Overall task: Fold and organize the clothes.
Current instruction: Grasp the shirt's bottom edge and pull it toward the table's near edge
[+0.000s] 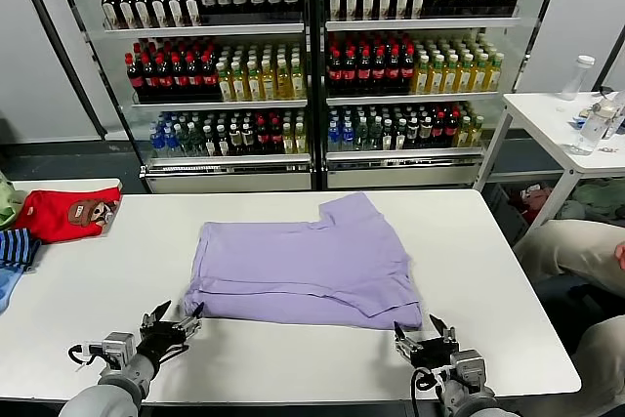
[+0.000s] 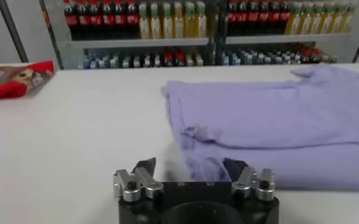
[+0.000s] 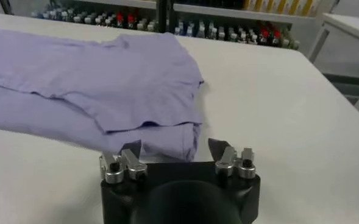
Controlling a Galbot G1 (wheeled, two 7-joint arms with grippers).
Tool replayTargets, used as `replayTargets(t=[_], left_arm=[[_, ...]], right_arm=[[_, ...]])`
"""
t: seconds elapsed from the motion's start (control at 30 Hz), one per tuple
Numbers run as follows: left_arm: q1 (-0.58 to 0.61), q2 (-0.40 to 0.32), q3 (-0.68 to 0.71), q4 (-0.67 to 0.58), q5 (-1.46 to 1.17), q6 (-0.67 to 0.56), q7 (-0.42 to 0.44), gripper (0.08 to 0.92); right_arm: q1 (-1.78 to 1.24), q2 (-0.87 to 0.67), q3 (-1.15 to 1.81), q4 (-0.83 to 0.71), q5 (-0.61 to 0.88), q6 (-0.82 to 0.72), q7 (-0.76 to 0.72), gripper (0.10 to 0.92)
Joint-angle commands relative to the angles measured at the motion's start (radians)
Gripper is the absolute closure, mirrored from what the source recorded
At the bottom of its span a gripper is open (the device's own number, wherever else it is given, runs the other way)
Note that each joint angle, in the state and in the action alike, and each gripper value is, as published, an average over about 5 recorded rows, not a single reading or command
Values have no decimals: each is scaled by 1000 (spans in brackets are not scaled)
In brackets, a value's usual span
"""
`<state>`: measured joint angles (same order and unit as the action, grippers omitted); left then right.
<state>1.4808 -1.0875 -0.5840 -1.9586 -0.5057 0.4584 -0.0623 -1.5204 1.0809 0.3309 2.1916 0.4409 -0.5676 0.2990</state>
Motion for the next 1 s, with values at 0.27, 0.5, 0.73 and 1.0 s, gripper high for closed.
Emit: replayTargets(t=[0.27, 0.5, 0.73, 1.0], left_arm=[[-6, -13, 24, 19, 13, -4, 3, 633], [26, -8, 15, -25, 12, -8, 6, 830], [215, 33, -36, -220, -12, -29, 3, 896], [393, 55, -127, -284, -26, -71, 30, 896]], right_arm=[[30, -3, 1, -31, 12, 5, -1, 672], [12, -20, 23, -16, 36, -5, -19, 871], [-190, -77, 134, 184, 33, -11, -46, 910], [-383, -72, 190, 310, -26, -10, -61, 910]])
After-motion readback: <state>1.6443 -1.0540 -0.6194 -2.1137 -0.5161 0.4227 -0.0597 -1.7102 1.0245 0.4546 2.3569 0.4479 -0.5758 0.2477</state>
